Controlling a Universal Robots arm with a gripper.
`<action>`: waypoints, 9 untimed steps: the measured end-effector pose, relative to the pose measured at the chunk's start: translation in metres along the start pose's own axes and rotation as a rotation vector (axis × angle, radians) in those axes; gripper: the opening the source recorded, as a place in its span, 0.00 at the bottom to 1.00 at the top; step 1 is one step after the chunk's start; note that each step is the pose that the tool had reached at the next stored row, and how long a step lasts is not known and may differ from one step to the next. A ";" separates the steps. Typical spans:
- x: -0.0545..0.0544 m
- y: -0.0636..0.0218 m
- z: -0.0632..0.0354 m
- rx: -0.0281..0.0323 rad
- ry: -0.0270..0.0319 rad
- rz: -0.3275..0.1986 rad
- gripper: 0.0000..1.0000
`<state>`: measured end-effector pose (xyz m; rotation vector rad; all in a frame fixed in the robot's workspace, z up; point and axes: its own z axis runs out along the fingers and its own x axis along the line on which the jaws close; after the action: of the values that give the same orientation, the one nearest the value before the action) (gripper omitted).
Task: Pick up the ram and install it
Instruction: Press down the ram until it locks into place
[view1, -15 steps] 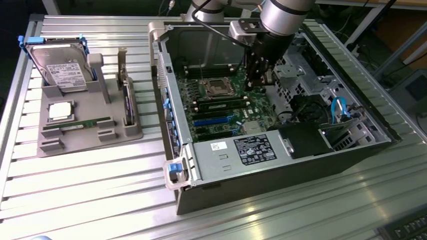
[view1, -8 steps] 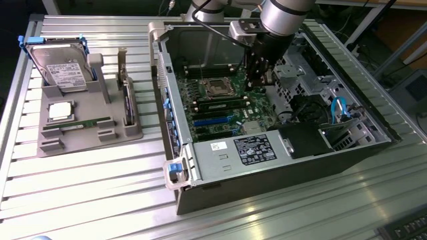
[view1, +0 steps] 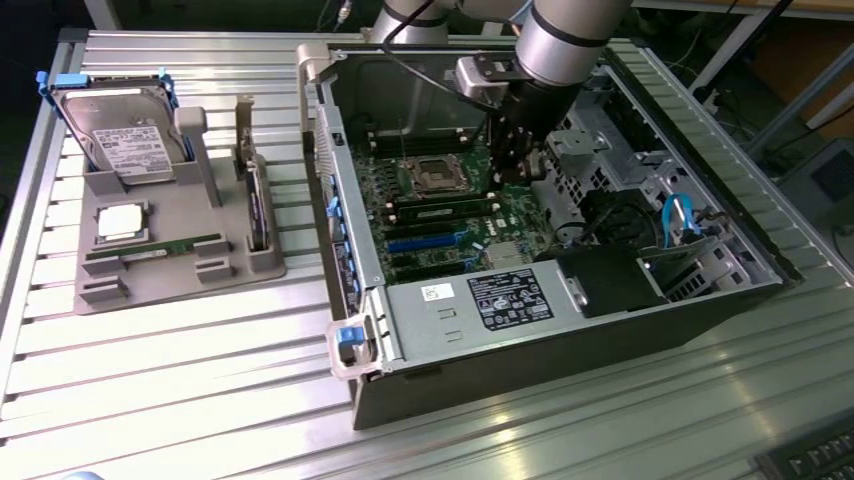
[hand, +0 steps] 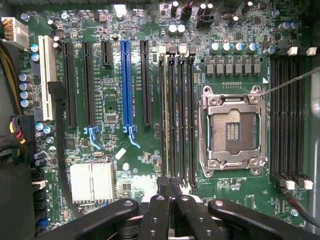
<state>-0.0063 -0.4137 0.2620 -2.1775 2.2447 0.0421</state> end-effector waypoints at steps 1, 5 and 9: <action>0.000 0.0000 0.0000 0.0000 0.0000 0.000 0.11; 0.000 -0.0015 0.0050 0.0002 0.0028 0.000 0.11; 0.000 -0.0024 0.0114 0.0004 0.0055 0.000 0.11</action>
<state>-0.0039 -0.4136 0.2506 -2.1801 2.2473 0.0357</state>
